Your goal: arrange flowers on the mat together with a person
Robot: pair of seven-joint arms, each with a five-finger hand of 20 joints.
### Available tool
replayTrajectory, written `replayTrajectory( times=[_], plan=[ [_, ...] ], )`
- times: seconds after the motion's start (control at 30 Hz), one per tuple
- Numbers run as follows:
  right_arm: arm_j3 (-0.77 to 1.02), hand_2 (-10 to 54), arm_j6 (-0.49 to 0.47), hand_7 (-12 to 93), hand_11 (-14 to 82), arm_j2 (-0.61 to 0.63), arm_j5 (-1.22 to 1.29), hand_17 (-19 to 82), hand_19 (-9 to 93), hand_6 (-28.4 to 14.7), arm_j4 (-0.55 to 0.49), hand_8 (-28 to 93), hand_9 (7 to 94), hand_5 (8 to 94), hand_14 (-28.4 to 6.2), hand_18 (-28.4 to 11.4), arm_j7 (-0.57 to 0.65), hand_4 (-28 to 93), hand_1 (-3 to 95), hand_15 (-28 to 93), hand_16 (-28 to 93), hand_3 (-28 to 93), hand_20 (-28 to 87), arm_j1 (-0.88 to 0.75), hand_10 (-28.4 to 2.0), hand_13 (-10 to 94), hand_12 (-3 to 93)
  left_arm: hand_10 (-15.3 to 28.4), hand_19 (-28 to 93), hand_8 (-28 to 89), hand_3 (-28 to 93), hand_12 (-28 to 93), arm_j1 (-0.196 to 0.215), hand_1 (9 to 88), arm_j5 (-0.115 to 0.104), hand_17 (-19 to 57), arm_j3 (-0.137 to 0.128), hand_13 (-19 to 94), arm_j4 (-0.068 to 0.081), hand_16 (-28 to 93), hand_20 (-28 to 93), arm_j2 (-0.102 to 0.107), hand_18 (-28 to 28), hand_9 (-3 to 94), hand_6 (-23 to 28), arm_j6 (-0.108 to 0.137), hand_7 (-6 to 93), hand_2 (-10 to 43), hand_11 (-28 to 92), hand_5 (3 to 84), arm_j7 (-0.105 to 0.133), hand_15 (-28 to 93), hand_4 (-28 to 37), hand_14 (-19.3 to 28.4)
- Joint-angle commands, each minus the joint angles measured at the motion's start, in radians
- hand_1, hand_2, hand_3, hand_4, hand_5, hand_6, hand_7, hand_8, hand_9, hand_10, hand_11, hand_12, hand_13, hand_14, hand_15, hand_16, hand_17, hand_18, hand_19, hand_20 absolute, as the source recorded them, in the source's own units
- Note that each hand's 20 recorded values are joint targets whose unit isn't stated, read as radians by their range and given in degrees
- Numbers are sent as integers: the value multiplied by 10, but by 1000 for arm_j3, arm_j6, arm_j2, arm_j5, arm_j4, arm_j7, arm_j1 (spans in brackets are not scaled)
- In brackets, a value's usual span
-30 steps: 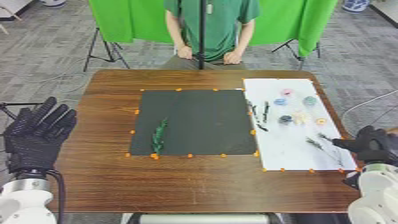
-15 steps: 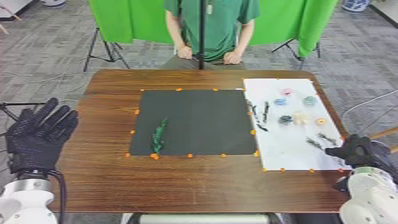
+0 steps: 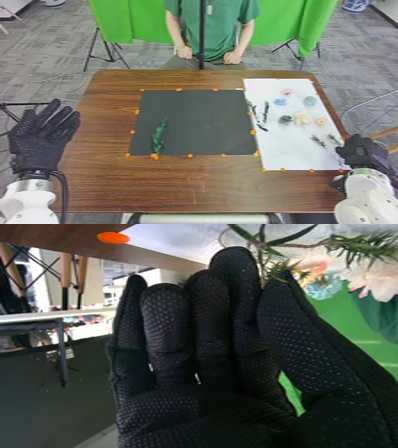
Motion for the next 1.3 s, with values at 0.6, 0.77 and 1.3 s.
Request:
replayTrajectory(
  times=[0.6,0.77,1.3],
  plan=[
    [-518,15,181,462,510,14,-22,224,695,-14,-105,143,655,689,-162,-209,7,-256,465,720,409,720,294,442,-140,532,500,164,402,-93,746,131,-9,247,-15,-55,28,343,11,-51,182,19,169,476,84,6,150,159,229,505,-25,435,-283,179],
    [-690,10,139,447,507,-63,-4,223,703,-17,-73,150,658,697,-167,-223,21,-247,467,720,406,716,290,582,-146,535,500,164,403,-93,746,131,-34,247,-15,-55,52,343,14,-51,183,21,169,475,84,8,150,159,229,505,-31,435,-283,179],
    [-923,-3,205,396,508,-354,35,228,762,-31,138,161,675,732,-195,-263,76,-245,480,733,382,722,233,703,-164,540,474,164,403,-93,746,131,-121,247,4,-56,119,343,45,-52,183,54,170,476,83,15,151,158,229,505,-89,437,-283,179]
  ],
)
